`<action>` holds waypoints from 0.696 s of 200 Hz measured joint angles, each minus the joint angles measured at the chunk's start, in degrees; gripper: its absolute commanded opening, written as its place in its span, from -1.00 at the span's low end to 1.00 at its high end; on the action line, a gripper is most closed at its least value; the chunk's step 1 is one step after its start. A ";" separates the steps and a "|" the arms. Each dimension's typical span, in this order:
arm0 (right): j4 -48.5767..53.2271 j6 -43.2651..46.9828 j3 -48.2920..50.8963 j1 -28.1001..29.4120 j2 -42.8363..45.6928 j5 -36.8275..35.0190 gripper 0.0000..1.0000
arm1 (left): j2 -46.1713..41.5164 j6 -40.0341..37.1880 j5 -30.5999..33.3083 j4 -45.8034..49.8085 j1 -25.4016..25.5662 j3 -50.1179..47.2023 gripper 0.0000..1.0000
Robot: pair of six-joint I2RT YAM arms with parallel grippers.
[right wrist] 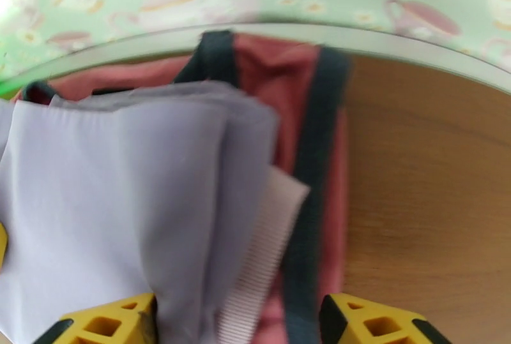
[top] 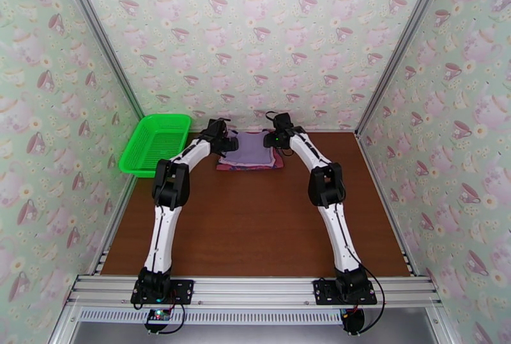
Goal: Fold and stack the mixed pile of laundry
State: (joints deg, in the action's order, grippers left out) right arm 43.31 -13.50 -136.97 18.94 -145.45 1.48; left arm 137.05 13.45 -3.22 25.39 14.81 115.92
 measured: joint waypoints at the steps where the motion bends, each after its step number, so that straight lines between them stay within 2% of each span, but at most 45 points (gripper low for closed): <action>1: 0.00 0.11 0.55 -0.02 0.55 -0.20 0.49 | -0.20 -0.07 0.07 0.00 0.00 -0.13 0.88; 6: -0.59 0.28 3.30 -0.11 2.93 -0.79 0.51 | -2.19 -0.46 0.52 -0.39 0.00 -1.64 0.99; 22: -2.75 0.74 13.55 -0.22 12.83 -2.60 0.57 | -10.38 -1.66 1.86 -2.47 0.15 -8.02 1.00; 23: -3.19 0.70 14.75 -0.22 14.03 -2.84 0.59 | -11.50 -1.79 2.03 -2.75 0.15 -8.76 1.00; 27: -4.33 0.96 17.90 -0.22 16.94 -3.15 0.92 | -13.84 -1.99 2.43 -3.67 0.17 -10.71 1.00; 30: -4.83 0.79 20.15 -0.22 19.50 -3.72 1.00 | -16.55 -2.23 2.75 -4.33 0.17 -12.44 1.00; 71: -23.58 3.02 59.47 -0.17 62.49 -11.28 1.00 | -51.23 -6.34 10.80 -20.44 0.15 -38.18 1.00; 92: -35.39 3.91 78.86 -0.24 79.17 -18.91 1.00 | -64.78 -8.98 17.22 -32.04 -0.35 -55.32 0.98; 112: -47.82 7.69 97.42 -0.72 86.79 -24.37 1.00 | -73.22 -11.02 22.14 -41.75 -0.87 -75.21 0.94; 139: -60.74 12.31 118.66 -2.14 86.77 -26.21 1.00 | -73.70 -12.15 27.80 -50.23 -1.16 -97.13 0.94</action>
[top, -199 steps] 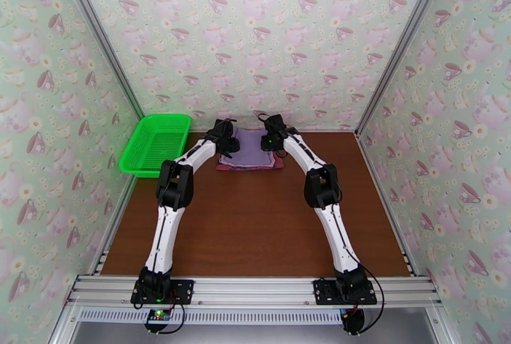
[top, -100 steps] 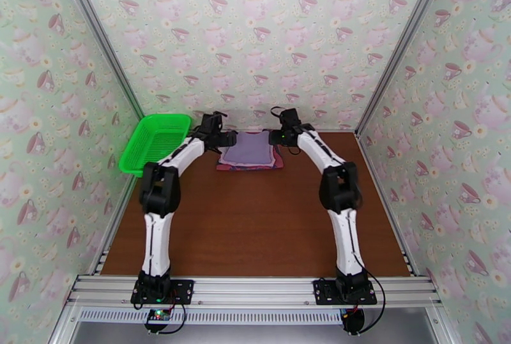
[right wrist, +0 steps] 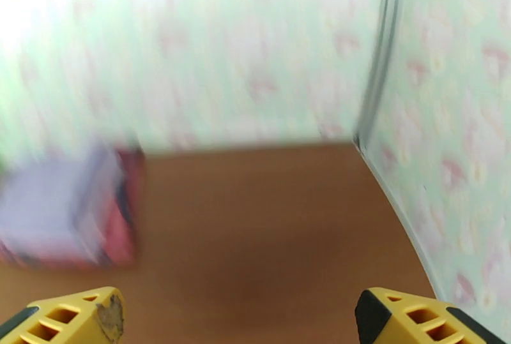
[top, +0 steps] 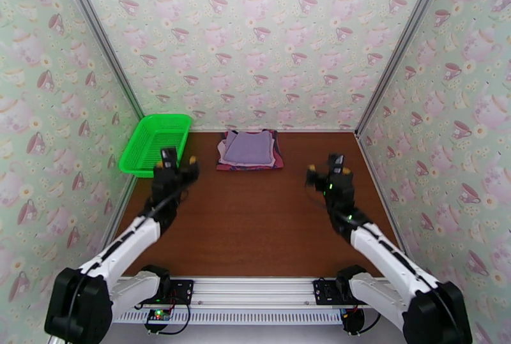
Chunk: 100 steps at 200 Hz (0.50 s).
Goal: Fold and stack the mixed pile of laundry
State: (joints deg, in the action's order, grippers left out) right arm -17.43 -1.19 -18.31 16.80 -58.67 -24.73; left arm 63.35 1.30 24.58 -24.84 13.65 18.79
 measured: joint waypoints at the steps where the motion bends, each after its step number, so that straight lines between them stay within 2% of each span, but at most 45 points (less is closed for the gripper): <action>1: -0.15 0.04 0.33 -0.11 -0.11 -0.02 1.00 | 0.15 -0.04 0.28 -0.61 -0.07 -0.87 0.94; 24: -10.73 0.42 5.01 -4.55 -6.91 -0.13 1.00 | 8.50 -1.79 3.30 -12.20 -0.74 -8.20 0.98; 61: -33.03 0.63 5.46 -7.69 -20.50 3.54 1.00 | 24.55 -6.12 1.07 -33.16 -4.33 -5.40 1.00; 73: -41.72 1.05 5.14 -8.85 -28.22 5.86 1.00 | 27.76 -6.56 -0.37 -35.06 -5.29 -4.13 1.00; 83: -42.49 1.07 4.57 -9.64 -31.78 7.80 1.00 | 27.80 -6.69 -2.67 -35.52 -6.47 -4.00 1.00; 100: -38.64 0.94 2.23 -11.72 -31.43 12.22 1.00 | 27.63 -5.95 -6.88 -33.94 -8.94 -1.99 1.00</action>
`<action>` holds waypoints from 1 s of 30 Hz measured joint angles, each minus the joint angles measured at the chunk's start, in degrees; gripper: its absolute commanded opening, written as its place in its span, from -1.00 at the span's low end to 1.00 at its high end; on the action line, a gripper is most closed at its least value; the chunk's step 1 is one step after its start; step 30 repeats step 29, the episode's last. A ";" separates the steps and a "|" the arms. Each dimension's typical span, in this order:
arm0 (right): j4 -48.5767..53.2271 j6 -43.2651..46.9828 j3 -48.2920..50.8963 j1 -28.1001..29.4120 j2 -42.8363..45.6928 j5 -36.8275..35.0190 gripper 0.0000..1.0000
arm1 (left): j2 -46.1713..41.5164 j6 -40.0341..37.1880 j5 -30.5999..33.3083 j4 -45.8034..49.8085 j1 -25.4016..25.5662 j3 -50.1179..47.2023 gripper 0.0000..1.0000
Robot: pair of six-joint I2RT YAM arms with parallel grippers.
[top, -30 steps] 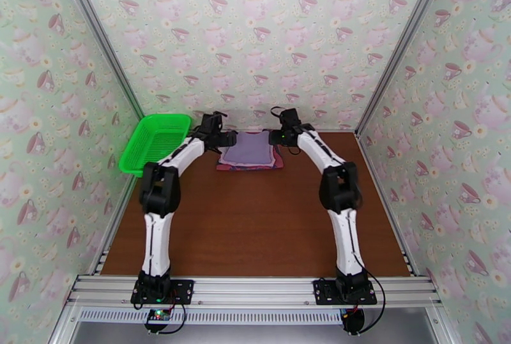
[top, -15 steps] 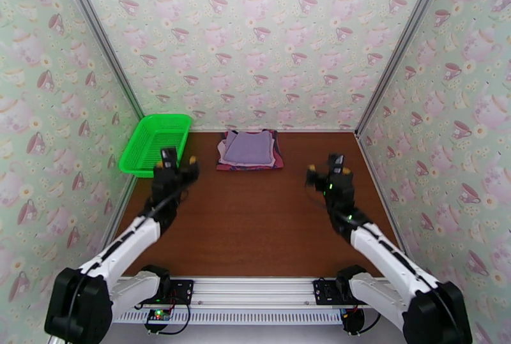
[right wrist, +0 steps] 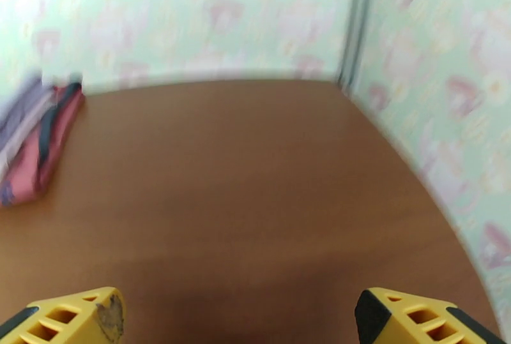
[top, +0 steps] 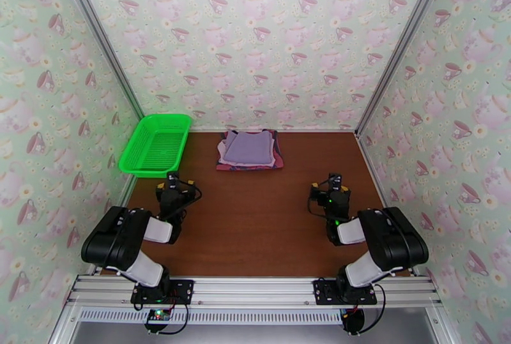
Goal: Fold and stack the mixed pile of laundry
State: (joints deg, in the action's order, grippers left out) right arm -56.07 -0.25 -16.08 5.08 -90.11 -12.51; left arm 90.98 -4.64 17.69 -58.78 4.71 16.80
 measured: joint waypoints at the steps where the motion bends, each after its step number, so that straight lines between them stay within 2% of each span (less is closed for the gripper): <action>1: 1.75 -0.20 -2.38 -1.16 0.00 2.36 1.00 | -0.15 0.46 -1.90 1.11 -1.40 1.31 1.00; 5: 2.40 -0.87 -6.82 -4.00 0.81 7.23 1.00 | -1.03 1.68 -6.19 1.55 -4.26 3.13 1.00; 11: 3.78 -1.01 -6.82 -4.02 1.07 10.05 1.00 | -1.07 1.68 -8.41 2.47 -3.85 3.13 1.00; 30: 4.24 -1.01 -6.82 -4.02 1.07 10.45 1.00 | -1.07 1.66 -12.15 4.13 -3.87 3.13 1.00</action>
